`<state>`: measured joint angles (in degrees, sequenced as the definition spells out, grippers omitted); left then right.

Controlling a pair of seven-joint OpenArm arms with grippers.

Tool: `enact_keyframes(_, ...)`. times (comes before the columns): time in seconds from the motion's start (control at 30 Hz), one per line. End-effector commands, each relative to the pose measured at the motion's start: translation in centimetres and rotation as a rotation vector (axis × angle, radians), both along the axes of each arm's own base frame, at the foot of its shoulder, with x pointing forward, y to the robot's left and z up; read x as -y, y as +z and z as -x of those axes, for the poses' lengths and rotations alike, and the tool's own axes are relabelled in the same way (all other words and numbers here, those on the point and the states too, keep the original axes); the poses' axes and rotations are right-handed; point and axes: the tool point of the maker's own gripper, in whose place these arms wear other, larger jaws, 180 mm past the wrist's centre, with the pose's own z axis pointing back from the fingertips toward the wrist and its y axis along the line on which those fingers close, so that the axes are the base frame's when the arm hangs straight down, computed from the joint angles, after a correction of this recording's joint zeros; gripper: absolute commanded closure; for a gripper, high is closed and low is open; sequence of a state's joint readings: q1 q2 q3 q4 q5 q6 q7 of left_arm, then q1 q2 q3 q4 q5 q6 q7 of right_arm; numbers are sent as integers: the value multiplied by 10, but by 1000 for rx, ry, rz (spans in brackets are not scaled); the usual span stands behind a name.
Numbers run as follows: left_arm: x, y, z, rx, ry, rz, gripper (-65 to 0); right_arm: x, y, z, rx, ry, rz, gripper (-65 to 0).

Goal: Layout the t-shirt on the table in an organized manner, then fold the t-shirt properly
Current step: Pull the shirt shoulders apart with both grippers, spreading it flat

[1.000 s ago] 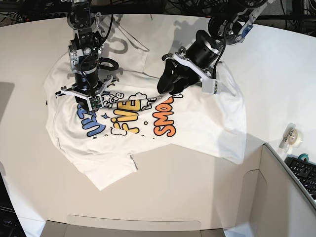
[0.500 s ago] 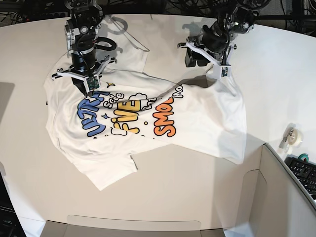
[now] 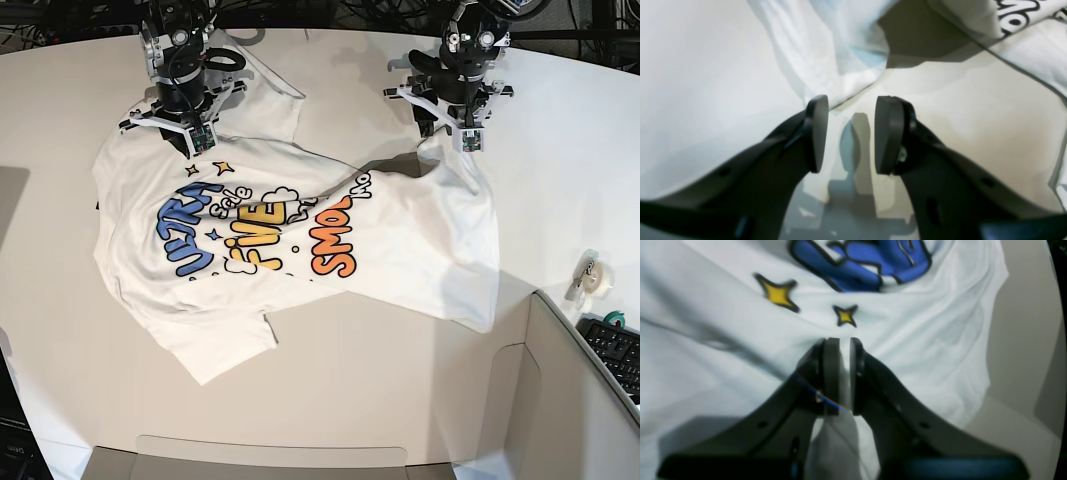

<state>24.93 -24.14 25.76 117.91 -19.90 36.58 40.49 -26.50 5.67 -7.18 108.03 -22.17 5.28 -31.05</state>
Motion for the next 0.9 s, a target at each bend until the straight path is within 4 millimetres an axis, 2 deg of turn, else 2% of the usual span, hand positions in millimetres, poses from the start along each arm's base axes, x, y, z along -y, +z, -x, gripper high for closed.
enact_keyframes(0.0,-3,8,-6,40,1,-14,-211,-2,21,-8,74,8,-4,-51)
enact_keyframes(0.1,-4,10,-8,48,2,-15,-211,-5,39,-8,116,9,-14,-51)
enact_keyframes(0.2,-4,11,-10,53,4,-16,-211,-6,38,-2,105,12,-17,-51)
enact_keyframes(0.3,-6,11,-10,56,6,-22,-211,-4,23,5,61,12,-10,-51)
enact_keyframes(0.43,-27,14,-17,72,55,-53,-211,-7,-6,14,-18,21,-7,-51)
enact_keyframes(0.57,-46,11,-19,69,98,-85,-211,-11,-27,25,-78,36,-5,-51)
enact_keyframes(0.7,-52,8,-30,76,107,-100,-211,-8,-47,33,-136,34,6,-51)
enact_keyframes(0.87,-60,-9,-32,39,135,-117,-211,6,-59,35,-166,50,52,-51)
